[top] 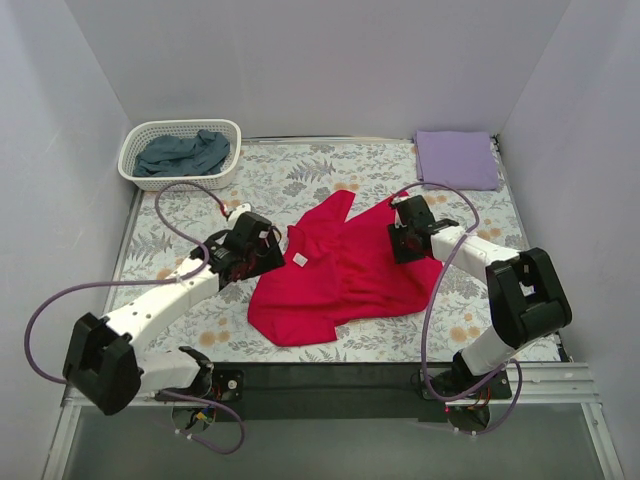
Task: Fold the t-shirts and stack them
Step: Move the tshirt to the center of the board, then flatten the tshirt out
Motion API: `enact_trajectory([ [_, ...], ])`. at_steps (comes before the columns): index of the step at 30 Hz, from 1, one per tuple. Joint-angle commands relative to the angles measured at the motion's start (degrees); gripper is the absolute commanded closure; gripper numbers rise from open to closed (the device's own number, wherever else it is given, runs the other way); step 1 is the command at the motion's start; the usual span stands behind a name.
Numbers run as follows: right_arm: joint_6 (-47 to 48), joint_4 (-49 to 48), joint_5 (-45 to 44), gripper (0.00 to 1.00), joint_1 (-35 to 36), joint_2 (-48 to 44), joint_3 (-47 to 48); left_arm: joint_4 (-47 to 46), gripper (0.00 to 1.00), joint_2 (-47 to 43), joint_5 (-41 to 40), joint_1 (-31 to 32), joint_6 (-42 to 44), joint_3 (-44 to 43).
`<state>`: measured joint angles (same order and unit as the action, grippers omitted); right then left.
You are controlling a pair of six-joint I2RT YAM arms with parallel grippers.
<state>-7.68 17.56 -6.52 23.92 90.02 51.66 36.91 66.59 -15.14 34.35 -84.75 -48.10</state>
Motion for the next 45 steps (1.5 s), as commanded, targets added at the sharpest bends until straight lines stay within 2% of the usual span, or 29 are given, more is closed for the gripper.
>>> enact_trajectory([
  [1, 0.74, 0.80, -5.78, 0.67, -0.02, 0.69, 2.22, -7.89, 0.43, 6.61, 4.23, 0.46, 4.76, -3.84],
  [2, 0.48, 0.81, -6.22, 0.82, -0.02, 0.60, 2.13, -9.21, 0.43, 8.37, 5.80, 0.72, 5.73, -5.59],
  [4, -0.49, 2.03, -9.54, 0.99, -0.02, -0.62, 2.04, -11.85, 0.43, 14.58, 6.52, 0.98, 7.40, -8.14],
  [7, -4.43, 4.84, -19.20, 0.99, -0.63, -5.52, 0.82, -12.30, 0.45, 22.15, 6.00, 1.42, 8.54, -13.33],
  [11, -10.67, 5.73, -25.72, 0.99, -3.97, -15.90, -4.89, -14.57, 0.50, 28.15, 5.47, 1.69, 9.60, -17.03],
  [15, -16.65, 5.90, -26.08, 0.99, -9.67, -27.07, -11.92, -15.81, 0.58, 34.38, 3.54, 1.86, 10.31, -19.22],
  [19, -19.56, 5.99, -25.82, 0.99, -13.28, -38.22, -17.72, -15.81, 0.65, 39.66, -2.77, 1.60, 10.66, -19.93],
  [23, -20.88, 6.52, -25.64, 0.99, -16.09, -42.11, -19.14, -13.97, 0.78, 42.92, -6.75, -2.52, 9.26, -19.85],
  [25, -21.23, 6.43, -25.21, 0.99, -17.15, -42.56, -19.23, -13.88, 0.82, 43.36, -6.49, -7.00, 7.94, -18.97],
  [29, -22.81, 5.99, -25.47, 0.99, -18.12, -40.37, -18.35, -13.70, 0.84, 43.10, -4.55, -14.29, 6.79, -17.74],
  [36, -22.90, 2.22, -23.71, 0.99, -20.32, -32.20, -14.14, -12.82, 0.85, 42.57, -2.71, -20.81, 7.49, -21.67],
  [42, -18.96, -0.34, -19.33, 0.98, -20.94, -22.81, -6.32, -12.82, 0.75, 40.21, 0.98, -20.81, 10.57, -26.87],
  [45, -15.61, 0.28, -14.85, 0.84, -21.02, -19.97, -1.66, -13.17, 0.67, 35.21, 3.97, -20.38, 11.71, -26.70],
])
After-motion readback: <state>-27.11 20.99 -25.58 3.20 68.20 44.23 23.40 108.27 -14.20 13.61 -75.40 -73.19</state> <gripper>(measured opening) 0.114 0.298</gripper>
